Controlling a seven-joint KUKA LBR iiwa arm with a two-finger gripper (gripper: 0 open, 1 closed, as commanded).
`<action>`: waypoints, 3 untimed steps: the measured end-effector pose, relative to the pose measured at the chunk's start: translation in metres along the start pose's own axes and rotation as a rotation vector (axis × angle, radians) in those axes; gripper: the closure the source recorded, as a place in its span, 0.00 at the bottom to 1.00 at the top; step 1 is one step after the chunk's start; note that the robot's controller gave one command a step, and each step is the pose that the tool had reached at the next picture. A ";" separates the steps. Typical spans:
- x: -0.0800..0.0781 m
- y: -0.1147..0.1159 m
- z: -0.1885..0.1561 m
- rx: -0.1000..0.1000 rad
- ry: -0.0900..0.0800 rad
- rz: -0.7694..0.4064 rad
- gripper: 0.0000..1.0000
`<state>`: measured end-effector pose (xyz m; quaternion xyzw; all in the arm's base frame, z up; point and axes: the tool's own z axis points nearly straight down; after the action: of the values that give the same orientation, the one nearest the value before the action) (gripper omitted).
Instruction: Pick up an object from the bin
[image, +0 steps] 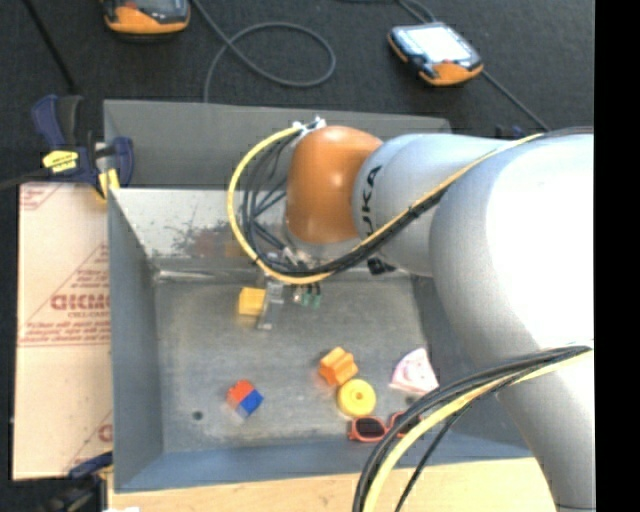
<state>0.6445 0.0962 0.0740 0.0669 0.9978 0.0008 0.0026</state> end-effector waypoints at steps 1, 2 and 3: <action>0.002 0.010 -0.052 0.002 0.008 0.006 1.00; -0.002 0.022 -0.063 -0.003 -0.010 0.000 1.00; 0.011 0.007 -0.094 0.005 0.011 -0.011 1.00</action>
Offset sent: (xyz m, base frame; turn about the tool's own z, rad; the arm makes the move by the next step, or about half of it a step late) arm 0.0011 0.0383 0.0046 -0.0012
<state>0.6341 0.1041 0.1681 0.0611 0.9981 -0.0012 -0.0031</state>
